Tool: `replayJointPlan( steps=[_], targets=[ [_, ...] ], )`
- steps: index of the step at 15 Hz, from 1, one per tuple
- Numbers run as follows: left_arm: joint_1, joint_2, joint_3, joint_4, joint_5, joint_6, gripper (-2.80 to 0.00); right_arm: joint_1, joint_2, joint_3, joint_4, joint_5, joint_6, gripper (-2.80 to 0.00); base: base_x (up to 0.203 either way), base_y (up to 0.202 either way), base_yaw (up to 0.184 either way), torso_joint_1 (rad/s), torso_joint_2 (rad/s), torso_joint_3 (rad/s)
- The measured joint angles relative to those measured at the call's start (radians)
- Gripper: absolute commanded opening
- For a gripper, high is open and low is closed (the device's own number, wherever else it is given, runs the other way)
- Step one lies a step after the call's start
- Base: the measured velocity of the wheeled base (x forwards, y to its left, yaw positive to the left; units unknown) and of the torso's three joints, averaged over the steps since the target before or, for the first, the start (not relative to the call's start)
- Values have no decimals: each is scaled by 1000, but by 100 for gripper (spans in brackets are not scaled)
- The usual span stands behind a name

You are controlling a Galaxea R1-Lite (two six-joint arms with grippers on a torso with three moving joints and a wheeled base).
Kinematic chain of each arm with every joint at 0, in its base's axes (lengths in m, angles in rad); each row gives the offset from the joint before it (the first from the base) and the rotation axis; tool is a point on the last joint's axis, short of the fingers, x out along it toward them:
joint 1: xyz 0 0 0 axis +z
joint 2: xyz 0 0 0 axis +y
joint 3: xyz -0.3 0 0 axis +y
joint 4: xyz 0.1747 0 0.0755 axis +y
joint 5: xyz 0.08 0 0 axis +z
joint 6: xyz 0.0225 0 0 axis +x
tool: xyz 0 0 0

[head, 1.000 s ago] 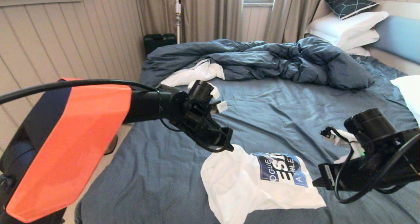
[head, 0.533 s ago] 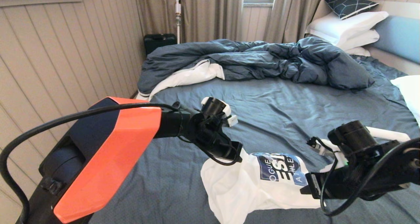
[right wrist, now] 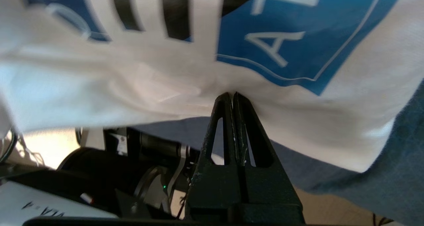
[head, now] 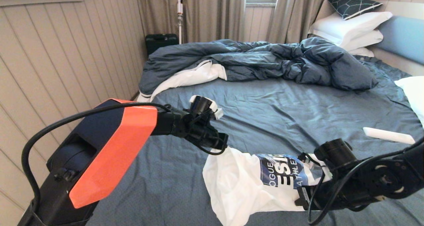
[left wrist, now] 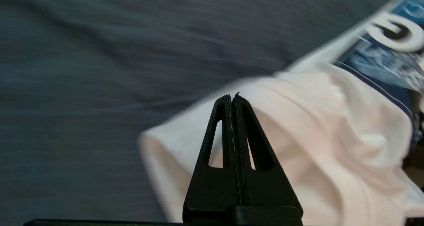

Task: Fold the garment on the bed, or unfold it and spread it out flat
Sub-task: Fold the white T-shirt

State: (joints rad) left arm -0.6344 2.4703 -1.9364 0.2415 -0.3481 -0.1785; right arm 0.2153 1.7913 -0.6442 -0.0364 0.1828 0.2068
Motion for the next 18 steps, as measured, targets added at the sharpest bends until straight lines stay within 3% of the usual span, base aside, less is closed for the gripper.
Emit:
replayJointPlan(
  steps=[6,11,14,18],
  targets=[
    [56,-20,0,9,-5,3,-280,-89,9,74,-25,2,-34,-280,0,0,0,0,0,0],
    [59,-81,22,71,-36,-10,-280,-94,-73,58,-20,9,-36,-280,0,0,0,0,0,0],
    [19,-170,74,203,-76,-25,-280,-64,-172,-14,26,19,-27,-280,0,0,0,0,0,0],
    [-4,-278,232,224,-93,-33,-280,58,-154,-141,90,46,14,-280,0,0,0,0,0,0]
  ],
)
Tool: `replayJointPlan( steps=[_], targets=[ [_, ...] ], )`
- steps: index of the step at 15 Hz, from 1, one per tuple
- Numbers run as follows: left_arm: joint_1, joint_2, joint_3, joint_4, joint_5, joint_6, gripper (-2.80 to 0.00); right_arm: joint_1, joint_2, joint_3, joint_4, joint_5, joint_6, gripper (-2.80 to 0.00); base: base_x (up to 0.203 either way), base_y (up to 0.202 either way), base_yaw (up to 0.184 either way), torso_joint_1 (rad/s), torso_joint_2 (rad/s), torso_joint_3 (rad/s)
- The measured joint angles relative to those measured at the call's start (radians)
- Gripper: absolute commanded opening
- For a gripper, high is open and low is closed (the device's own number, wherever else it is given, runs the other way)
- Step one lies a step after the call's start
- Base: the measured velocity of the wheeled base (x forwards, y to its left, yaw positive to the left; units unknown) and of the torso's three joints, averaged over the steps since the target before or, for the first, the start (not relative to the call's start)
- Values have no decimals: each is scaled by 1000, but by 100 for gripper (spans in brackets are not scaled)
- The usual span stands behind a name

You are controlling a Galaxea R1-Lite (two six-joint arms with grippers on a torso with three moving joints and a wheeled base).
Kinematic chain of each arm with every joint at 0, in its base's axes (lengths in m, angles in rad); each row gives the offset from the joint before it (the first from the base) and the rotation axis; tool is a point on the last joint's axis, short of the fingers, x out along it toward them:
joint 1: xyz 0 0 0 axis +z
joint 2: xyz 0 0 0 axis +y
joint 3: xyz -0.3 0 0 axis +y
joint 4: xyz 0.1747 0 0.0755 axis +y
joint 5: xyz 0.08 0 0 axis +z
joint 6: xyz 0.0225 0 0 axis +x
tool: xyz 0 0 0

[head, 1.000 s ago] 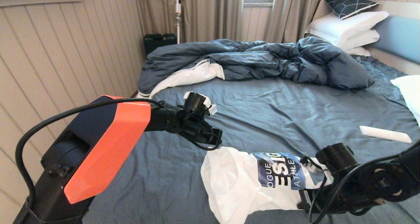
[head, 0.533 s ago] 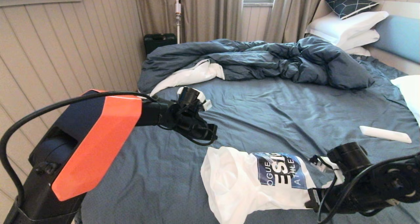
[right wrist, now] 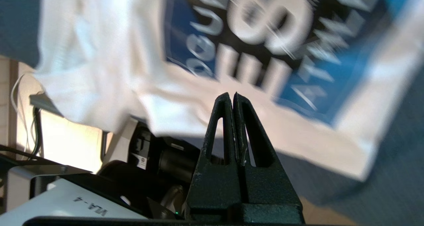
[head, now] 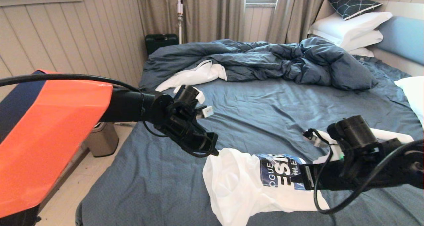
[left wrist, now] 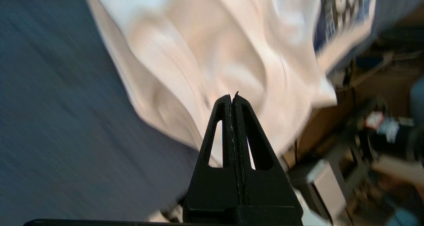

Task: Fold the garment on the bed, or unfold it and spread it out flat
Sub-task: Fold the white T-shirt

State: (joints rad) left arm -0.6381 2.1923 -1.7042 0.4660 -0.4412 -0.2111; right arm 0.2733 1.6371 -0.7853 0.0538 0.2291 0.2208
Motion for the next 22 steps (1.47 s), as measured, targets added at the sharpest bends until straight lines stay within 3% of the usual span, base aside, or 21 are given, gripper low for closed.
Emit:
replayJointPlan(
  steps=[5,10,13,16,19,22],
  targets=[
    [-14,-111,185,-8,-56,3,-280,80,176,-183,2,3,45,-280,0,0,0,0,0,0],
    [-105,-156,251,-7,-66,1,-280,89,278,-273,0,-2,52,-280,0,0,0,0,0,0],
    [-156,-140,226,-43,-52,6,-280,72,285,-273,1,-2,51,-280,0,0,0,0,0,0],
    [-165,-67,166,-127,36,7,-280,70,287,-272,0,-2,49,-280,0,0,0,0,0,0],
    [-141,41,119,-205,205,14,-280,69,286,-277,-1,-2,45,-280,0,0,0,0,0,0],
    [-108,111,108,-234,264,40,-280,71,286,-271,-2,-2,44,-280,0,0,0,0,0,0]
  ],
)
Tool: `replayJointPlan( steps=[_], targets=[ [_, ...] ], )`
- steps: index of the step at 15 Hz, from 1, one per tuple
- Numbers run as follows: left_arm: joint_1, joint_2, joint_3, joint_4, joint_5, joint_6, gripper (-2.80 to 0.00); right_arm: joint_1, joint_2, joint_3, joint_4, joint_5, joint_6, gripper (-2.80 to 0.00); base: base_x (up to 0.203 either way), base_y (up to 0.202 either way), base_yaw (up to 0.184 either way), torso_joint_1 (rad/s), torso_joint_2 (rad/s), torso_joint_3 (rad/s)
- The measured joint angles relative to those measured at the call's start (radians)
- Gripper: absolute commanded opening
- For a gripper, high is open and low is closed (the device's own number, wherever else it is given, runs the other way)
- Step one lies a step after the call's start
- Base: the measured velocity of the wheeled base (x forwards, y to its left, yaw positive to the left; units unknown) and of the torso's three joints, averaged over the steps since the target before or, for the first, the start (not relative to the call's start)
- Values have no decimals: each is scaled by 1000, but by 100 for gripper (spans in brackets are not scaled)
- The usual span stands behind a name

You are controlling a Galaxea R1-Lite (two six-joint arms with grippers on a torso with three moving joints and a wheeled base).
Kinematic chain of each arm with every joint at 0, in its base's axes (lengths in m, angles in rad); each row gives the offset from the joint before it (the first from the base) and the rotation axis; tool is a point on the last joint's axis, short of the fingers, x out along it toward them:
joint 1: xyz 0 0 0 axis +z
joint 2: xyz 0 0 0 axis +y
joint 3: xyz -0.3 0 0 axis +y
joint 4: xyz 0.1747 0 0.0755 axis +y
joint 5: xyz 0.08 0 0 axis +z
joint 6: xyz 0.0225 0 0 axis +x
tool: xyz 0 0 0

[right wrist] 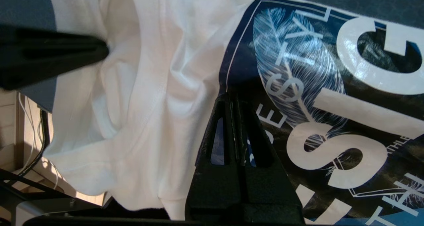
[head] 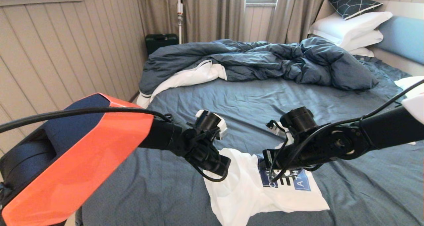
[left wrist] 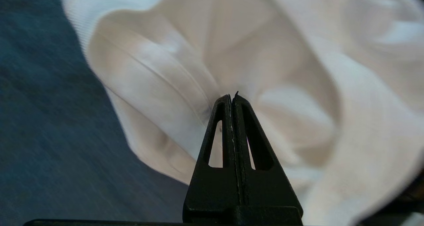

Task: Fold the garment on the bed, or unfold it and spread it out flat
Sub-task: Fold the white T-shirt

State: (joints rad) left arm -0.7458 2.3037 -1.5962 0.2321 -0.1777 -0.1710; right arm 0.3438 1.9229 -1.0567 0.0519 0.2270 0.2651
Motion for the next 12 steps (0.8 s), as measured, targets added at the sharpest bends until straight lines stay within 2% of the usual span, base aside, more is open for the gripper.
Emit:
replayJointPlan(
  steps=[2,5,12],
  targets=[
    [16,36,-2,-35,35,16,-280,-3,0,5,0,0,-1,-280,0,0,0,0,0,0],
    [31,87,-7,-71,44,26,-280,-30,-2,43,-1,-3,-4,-280,0,0,0,0,0,0],
    [131,83,-28,-75,43,49,-280,-205,-40,211,-31,6,-95,-280,0,0,0,0,0,0]
  ],
)
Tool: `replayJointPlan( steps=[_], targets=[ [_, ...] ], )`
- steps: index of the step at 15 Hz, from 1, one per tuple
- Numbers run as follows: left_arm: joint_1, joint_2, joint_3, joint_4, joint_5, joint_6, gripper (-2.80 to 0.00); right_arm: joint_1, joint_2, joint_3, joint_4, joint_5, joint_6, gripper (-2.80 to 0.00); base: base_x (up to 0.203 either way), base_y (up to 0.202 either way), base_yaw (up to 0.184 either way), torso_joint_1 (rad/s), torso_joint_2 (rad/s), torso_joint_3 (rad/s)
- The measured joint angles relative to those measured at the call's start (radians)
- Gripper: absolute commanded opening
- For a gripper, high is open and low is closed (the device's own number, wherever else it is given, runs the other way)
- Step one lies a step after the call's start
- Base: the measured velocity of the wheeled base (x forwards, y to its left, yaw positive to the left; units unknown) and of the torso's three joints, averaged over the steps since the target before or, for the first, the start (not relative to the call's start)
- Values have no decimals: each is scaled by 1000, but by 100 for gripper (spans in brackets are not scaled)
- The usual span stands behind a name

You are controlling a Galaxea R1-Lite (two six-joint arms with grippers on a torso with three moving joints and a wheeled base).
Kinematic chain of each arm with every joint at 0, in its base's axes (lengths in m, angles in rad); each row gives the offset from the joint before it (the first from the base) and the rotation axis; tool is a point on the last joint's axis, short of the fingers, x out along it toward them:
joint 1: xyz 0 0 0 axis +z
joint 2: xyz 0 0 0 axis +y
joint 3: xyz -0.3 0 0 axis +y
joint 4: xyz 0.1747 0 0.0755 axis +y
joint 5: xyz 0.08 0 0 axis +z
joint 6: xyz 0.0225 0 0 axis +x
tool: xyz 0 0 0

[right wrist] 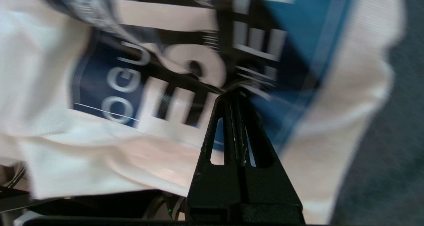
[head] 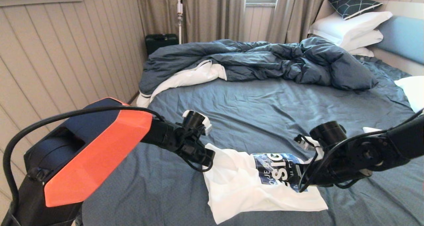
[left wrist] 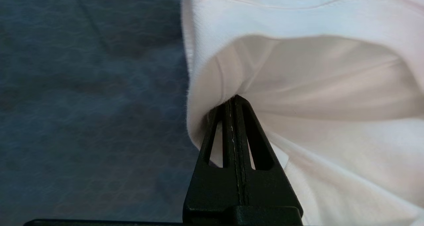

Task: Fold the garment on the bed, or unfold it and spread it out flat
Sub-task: Fold the white T-shirt, then unford the white T-shirt

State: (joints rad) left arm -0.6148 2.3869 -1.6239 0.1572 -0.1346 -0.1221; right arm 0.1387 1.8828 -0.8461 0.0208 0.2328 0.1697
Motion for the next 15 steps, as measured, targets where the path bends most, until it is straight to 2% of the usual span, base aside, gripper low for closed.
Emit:
replayJointPlan(
  steps=[4,6,9,15],
  targets=[
    [38,-50,53,3,-3,18,-280,-122,10,107,-113,16,-63,-280,0,0,0,0,0,0],
    [40,-77,84,3,-4,27,-280,-156,7,129,-119,18,-78,-280,0,0,0,0,0,0],
    [43,-112,120,3,-6,27,-280,-162,-2,135,-118,24,-75,-280,0,0,0,0,0,0],
    [33,-224,187,5,-22,9,-280,-93,-70,99,-115,38,-23,-280,0,0,0,0,0,0]
  ],
)
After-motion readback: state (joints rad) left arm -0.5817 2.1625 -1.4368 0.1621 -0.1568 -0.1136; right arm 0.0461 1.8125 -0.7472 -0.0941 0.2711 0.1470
